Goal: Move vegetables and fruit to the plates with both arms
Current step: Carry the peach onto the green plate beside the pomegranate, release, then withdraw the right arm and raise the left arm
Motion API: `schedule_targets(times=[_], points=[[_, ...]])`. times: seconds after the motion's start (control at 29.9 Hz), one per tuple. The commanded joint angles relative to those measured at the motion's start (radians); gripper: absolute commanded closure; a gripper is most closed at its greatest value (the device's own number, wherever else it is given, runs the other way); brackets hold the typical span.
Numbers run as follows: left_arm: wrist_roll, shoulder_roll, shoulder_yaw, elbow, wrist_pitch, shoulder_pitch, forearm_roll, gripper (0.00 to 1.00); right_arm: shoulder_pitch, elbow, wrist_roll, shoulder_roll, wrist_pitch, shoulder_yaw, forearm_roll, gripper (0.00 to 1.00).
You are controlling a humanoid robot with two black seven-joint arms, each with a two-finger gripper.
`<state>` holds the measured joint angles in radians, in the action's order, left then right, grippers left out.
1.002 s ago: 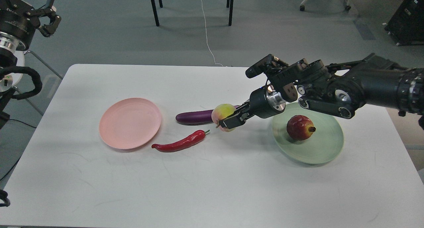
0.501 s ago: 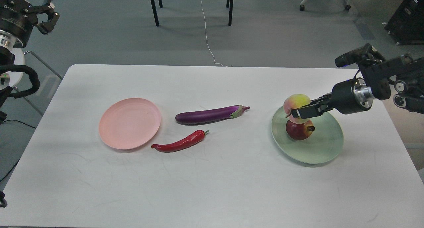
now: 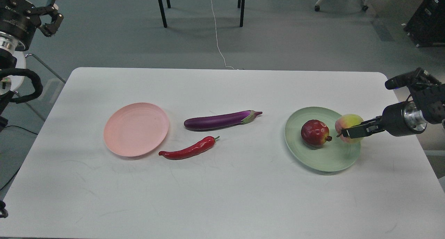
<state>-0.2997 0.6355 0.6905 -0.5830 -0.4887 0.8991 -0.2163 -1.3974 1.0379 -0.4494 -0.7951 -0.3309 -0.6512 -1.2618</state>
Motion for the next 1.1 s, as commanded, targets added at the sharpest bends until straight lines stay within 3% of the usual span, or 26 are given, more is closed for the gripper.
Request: schedule_targets(times=[0.0,0.2,0.43,0.53,0.73,0.87,1.07], points=[[0.001,0.000,0.000,0.000,0.000,0.000,0.000,0.02,0.008,-0.007,0.000,0.000,0.000,0.002,0.001,0.34],[0.001,0.000,0.000,0.000,0.000,0.001,0.000,0.02,0.014,-0.009,0.000,0.002,0.003,0.011,0.004,0.18],[0.001,-0.002,0.000,0.000,0.000,0.001,0.000,0.02,0.040,-0.009,0.000,0.004,0.004,0.015,0.009,0.13],[0.004,0.000,0.000,0.000,0.000,0.001,0.000,0.02,0.040,-0.007,0.000,0.004,0.009,0.022,0.013,0.06],[0.007,0.007,0.000,-0.001,0.000,0.003,0.000,0.02,0.037,-0.001,0.000,-0.006,-0.002,0.154,0.018,0.04],[0.046,0.068,-0.063,-0.098,0.000,0.003,0.005,0.02,0.049,-0.059,0.000,-0.004,-0.007,0.376,0.099,0.03],[0.062,0.183,-0.135,-0.343,0.000,0.014,0.179,0.02,0.069,-0.160,0.000,0.054,-0.005,0.493,0.416,0.03]])
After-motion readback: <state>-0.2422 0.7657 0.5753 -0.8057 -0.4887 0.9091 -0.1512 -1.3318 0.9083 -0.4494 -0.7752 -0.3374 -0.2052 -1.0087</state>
